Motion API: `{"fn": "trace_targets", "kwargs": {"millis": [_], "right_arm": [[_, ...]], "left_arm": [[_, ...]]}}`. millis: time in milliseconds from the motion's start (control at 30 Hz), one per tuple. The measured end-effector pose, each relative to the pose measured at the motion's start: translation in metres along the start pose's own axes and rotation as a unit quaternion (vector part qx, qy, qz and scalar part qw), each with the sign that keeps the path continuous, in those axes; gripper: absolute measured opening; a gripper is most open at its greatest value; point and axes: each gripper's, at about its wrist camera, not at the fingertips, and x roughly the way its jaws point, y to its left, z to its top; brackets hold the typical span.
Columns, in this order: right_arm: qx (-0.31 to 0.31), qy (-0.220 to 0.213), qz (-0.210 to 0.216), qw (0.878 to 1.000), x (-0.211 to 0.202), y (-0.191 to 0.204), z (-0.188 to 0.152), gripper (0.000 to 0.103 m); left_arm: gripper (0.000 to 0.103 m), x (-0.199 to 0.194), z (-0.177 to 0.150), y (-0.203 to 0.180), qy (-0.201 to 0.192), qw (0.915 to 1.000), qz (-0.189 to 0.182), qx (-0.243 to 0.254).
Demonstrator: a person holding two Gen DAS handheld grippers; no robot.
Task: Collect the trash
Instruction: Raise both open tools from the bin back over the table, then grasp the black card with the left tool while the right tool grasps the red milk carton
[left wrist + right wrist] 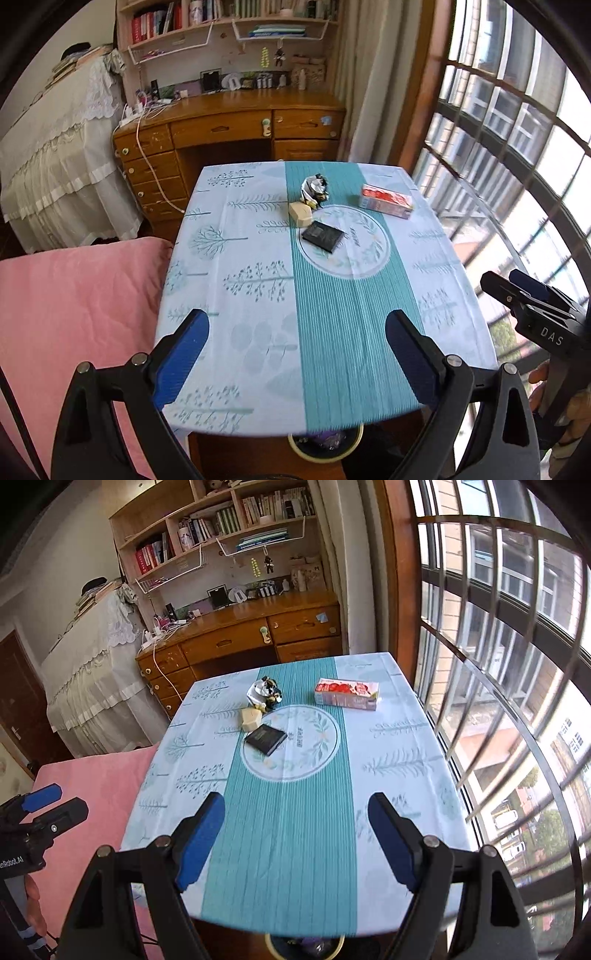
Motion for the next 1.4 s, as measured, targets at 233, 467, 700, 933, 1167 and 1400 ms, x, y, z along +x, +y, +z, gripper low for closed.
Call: {"fn": "trace_targets", "kwargs": {"millis": [233, 467, 700, 933, 1167, 1400], "right_arm": [[-0.051, 0.042, 0.03, 0.997, 0.076, -0.051, 0.069, 0.08], [-0.148, 0.07, 0.024, 0.986, 0.158, -0.089, 0.126, 0.08], [-0.238, 0.094, 0.017, 0.967, 0.245, -0.093, 0.156, 0.08], [-0.314, 0.114, 0.032, 0.942, 0.309, -0.076, 0.166, 0.08], [-0.351, 0.138, 0.037, 0.925, 0.348, -0.074, 0.164, 0.08], [-0.305, 0.167, 0.083, 0.934, 0.364, -0.077, 0.177, 0.08]], "left_arm": [[0.095, 0.096, 0.059, -0.05, 0.073, 0.9959, 0.006, -0.052], [0.095, 0.2, 0.078, -0.074, 0.156, 0.9798, 0.013, -0.125], [0.095, 0.266, 0.089, -0.054, 0.195, 0.9568, 0.035, -0.213], [0.095, 0.317, 0.106, -0.041, 0.22, 0.9414, 0.063, -0.248], [0.095, 0.358, 0.108, -0.03, 0.239, 0.9205, 0.087, -0.296], [0.095, 0.383, 0.113, -0.035, 0.239, 0.9072, 0.114, -0.327]]}}
